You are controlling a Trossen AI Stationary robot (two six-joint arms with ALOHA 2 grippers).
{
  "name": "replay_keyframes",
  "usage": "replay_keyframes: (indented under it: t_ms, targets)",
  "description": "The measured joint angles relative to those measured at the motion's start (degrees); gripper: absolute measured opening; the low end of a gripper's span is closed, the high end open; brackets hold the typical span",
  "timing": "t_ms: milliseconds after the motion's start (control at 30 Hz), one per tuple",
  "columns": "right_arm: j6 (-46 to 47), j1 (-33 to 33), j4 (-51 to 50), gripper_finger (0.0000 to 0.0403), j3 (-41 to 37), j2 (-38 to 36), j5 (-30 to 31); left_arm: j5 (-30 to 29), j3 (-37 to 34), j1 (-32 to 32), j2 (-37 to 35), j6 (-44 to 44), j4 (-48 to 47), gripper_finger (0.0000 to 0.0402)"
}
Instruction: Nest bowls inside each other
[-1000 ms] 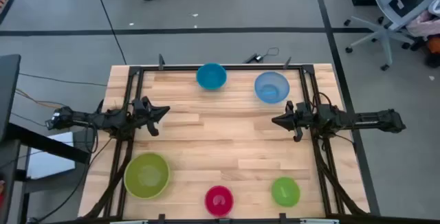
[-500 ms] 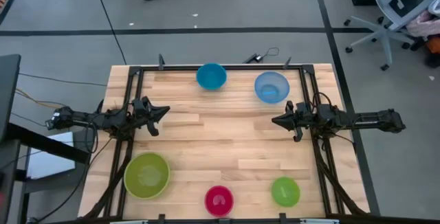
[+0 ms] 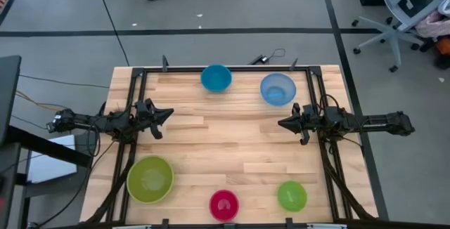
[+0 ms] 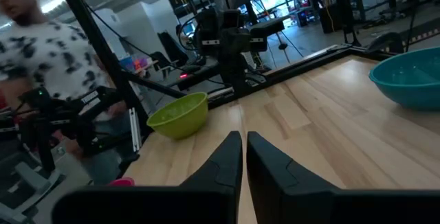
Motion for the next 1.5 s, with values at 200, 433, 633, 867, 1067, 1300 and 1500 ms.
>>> replay_keyframes:
  t_ms: [200,433,633,867,1067,1300,1500]
  targets:
    - [0.0,0.0,0.0,0.003,0.0,-0.01,0.0,-0.02,-0.01,-0.02,-0.01,0.0,0.0,0.0014]
    - [0.0,0.01,0.02,0.003,0.0,-0.01,0.01,0.0,0.0,-0.01,0.0,0.0,0.0,0.0014]
    - [0.0,0.02,0.0,0.003,0.01,-0.02,0.02,-0.02,0.0,0.0,0.0,0.01,0.0,0.0014]
    - [0.0,0.0,0.02,0.003,0.01,-0.02,0.02,0.01,0.0,0.0,0.0,0.01,0.0,0.0014]
    - [0.0,0.01,0.02,0.003,0.01,-0.01,0.01,0.01,-0.01,-0.02,-0.01,0.01,0.0,0.0014]
    - [0.0,0.01,0.01,0.003,0.0,-0.02,0.01,0.01,-0.01,-0.01,0.0,-3.59,1.48,0.0014]
    - [-10.92,-0.61,-1.63,0.003,-0.01,-0.02,9.38,0.01,0.0,-0.02,-0.02,-6.84,7.44,0.0014]
